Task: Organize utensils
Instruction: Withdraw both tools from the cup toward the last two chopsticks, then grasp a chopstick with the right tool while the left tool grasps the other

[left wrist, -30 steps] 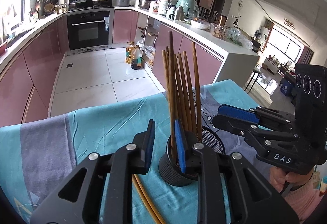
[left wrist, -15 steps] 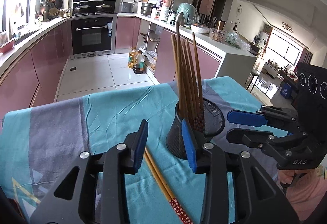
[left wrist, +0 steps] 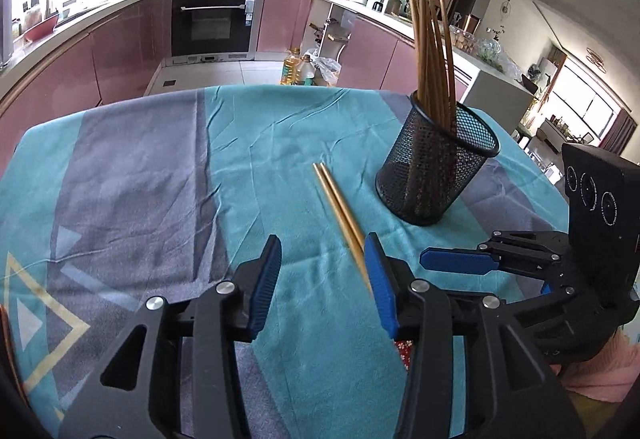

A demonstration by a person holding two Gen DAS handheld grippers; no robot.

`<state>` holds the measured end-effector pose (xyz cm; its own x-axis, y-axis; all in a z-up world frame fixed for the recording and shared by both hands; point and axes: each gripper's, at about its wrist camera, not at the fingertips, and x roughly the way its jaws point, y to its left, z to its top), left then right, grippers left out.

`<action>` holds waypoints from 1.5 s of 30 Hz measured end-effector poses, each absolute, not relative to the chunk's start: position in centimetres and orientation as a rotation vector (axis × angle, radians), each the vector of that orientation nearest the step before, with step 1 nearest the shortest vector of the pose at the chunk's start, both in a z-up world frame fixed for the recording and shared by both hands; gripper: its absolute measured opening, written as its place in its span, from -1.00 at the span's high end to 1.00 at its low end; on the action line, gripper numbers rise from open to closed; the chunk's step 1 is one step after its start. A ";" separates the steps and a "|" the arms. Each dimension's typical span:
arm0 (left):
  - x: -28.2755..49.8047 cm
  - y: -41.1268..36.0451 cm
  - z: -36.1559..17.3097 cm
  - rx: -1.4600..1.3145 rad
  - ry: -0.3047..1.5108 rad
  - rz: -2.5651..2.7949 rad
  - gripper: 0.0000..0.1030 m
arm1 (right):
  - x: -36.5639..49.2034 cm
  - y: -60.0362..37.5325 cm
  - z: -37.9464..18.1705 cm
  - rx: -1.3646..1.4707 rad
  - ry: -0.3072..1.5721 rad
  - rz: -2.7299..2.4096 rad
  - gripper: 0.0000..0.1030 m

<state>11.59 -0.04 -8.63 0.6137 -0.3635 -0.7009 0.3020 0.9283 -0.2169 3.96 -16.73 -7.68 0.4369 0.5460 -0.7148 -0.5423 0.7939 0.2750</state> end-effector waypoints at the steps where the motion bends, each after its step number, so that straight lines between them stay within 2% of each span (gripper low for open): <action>1: 11.5 0.1 -8.9 -0.080 0.831 -0.380 0.17 | 4.0 -16.5 -8.0 0.005 0.899 0.675 0.31; 20: 11.1 0.2 -10.2 -0.082 0.854 -0.388 0.17 | 4.0 -14.7 -9.2 -0.076 0.893 0.596 0.32; 30: 11.4 -1.1 -10.5 -0.042 0.860 -0.408 0.17 | 4.1 -15.9 -9.3 -0.058 0.909 0.570 0.45; 45: 13.0 -4.6 -11.6 0.054 0.901 -0.440 0.24 | 4.3 -17.7 -9.3 -0.029 0.928 0.546 0.48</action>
